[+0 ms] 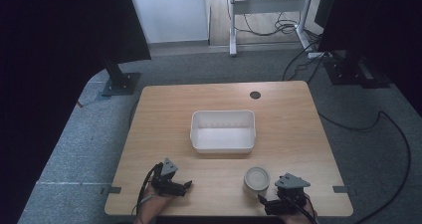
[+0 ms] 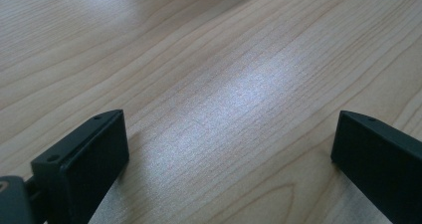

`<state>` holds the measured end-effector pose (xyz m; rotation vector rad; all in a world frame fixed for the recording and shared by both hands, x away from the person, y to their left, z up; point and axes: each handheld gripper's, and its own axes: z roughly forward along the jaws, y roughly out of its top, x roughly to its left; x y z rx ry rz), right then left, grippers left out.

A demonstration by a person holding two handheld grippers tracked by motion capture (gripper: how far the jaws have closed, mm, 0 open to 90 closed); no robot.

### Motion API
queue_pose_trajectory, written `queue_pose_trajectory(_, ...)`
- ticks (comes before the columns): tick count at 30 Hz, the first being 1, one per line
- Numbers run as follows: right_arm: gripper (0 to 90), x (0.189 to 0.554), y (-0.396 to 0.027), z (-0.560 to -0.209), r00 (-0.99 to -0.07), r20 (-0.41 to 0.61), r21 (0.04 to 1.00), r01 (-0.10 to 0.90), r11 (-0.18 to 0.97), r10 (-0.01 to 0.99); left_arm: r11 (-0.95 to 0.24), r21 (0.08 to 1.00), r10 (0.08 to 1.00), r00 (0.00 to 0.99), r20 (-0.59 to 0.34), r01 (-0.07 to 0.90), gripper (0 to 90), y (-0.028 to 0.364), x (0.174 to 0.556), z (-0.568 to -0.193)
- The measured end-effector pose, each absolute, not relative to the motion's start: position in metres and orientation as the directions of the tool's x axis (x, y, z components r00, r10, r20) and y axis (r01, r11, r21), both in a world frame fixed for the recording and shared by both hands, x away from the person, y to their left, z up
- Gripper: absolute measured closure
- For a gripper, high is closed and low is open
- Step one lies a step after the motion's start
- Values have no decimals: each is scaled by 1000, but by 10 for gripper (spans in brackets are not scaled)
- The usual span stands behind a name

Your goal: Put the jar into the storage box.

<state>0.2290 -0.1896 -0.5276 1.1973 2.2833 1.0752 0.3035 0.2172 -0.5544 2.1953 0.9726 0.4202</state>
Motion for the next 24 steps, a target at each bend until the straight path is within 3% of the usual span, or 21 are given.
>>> queue_pose_trajectory(24,1,244,-163,-527,-624,25,756,523,393,781,-481,704,745,667,15,522,13,217,303,-554)
